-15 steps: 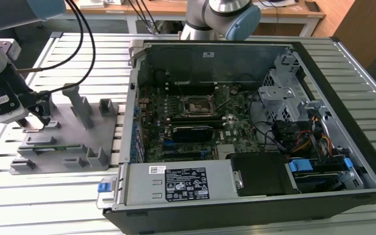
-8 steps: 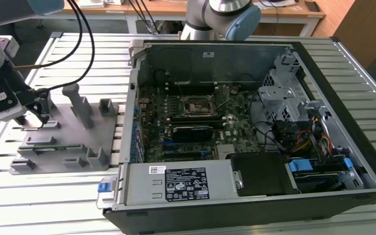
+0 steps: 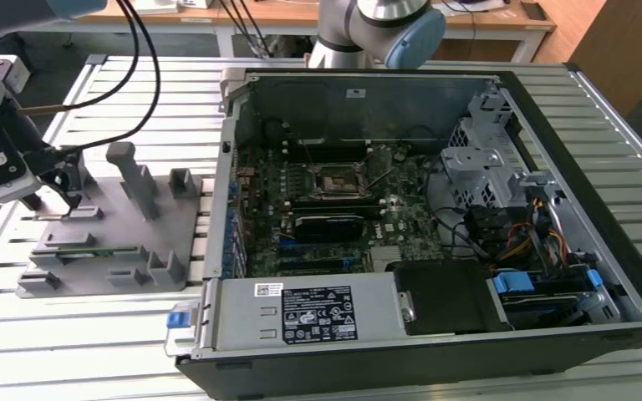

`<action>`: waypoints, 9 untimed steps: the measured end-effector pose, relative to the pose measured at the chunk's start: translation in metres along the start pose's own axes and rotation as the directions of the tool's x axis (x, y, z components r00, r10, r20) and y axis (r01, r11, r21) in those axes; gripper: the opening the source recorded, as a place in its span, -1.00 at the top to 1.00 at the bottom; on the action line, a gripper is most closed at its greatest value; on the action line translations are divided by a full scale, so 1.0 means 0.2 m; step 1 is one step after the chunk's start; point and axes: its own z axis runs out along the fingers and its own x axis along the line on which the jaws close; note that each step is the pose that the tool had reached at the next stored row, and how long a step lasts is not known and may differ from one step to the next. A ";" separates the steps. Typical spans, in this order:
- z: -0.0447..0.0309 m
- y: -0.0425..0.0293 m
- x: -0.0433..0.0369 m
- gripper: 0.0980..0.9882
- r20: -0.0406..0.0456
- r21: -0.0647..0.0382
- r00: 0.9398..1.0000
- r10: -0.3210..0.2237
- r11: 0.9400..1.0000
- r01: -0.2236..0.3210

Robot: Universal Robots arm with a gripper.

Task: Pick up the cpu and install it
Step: 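Pick up the cpu and move it towards the insertion slot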

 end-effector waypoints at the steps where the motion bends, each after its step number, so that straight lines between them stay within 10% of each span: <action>1: -0.003 0.000 0.000 0.02 0.000 0.000 1.000 0.000 1.000 0.000; 9: -0.033 0.002 0.001 0.02 0.000 0.000 1.000 0.000 1.000 0.000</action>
